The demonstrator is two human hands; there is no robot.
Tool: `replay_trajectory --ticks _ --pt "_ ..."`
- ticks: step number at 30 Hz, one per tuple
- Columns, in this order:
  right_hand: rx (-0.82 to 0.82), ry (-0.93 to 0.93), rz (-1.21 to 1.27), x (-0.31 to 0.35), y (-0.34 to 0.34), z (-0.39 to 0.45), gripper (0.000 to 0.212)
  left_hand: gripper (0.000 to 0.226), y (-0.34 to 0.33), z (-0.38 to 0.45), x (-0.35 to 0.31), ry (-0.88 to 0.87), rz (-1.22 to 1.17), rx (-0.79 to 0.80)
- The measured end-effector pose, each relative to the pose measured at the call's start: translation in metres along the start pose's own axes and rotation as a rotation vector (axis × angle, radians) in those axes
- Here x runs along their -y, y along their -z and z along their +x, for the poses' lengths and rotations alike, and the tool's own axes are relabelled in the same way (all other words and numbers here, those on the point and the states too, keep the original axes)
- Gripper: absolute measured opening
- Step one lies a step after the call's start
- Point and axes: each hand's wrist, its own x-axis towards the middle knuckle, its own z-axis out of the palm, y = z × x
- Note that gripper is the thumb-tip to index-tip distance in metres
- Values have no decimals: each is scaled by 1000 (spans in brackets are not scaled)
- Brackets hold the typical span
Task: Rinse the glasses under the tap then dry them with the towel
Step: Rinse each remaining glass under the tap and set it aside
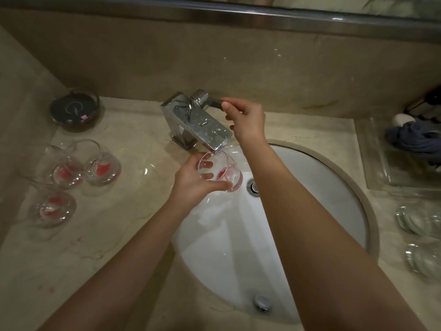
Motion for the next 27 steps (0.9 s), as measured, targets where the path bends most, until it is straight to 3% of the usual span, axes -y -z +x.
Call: replay_trajectory --ticks 21,24,27 --pt "52 -31 24 -12 13 14 23 80 -5 17 -1 -8 -128 -2" --pt "89 -116 79 -24 24 -3 24 76 -4 16 -1 -19 -188 3" --pt "173 -334 102 -40 37 -27 29 78 -2 15 1 -3 -288 46"
